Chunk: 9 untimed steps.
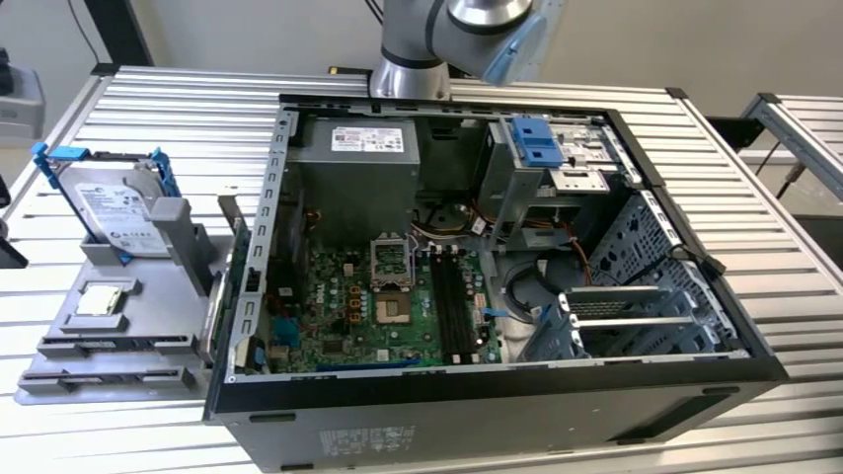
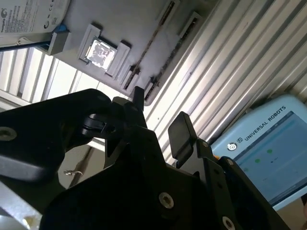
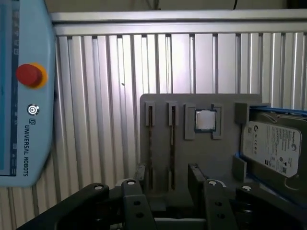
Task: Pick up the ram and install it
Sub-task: 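Pick up the ram and move it above insertion slot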
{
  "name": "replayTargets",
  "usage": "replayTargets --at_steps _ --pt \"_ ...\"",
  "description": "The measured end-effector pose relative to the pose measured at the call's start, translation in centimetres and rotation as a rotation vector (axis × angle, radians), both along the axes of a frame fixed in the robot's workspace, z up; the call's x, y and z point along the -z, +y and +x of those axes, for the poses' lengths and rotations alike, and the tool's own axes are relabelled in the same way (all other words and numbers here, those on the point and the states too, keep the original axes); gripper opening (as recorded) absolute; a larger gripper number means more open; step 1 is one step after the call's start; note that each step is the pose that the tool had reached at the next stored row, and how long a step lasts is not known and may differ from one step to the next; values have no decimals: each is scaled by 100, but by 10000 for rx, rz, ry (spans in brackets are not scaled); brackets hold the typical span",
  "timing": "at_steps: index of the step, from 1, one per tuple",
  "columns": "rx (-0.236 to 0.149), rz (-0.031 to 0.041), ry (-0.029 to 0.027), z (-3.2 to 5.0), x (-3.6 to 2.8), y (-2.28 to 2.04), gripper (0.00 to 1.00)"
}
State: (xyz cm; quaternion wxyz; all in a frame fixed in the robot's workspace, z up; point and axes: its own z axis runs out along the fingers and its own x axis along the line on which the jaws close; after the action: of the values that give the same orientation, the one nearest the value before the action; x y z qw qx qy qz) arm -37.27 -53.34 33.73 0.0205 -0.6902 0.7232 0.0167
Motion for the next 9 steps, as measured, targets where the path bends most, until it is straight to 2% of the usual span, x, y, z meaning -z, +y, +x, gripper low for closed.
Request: replayTargets --at_steps 9 --pt "-343 1 0 16 147 -38 100"
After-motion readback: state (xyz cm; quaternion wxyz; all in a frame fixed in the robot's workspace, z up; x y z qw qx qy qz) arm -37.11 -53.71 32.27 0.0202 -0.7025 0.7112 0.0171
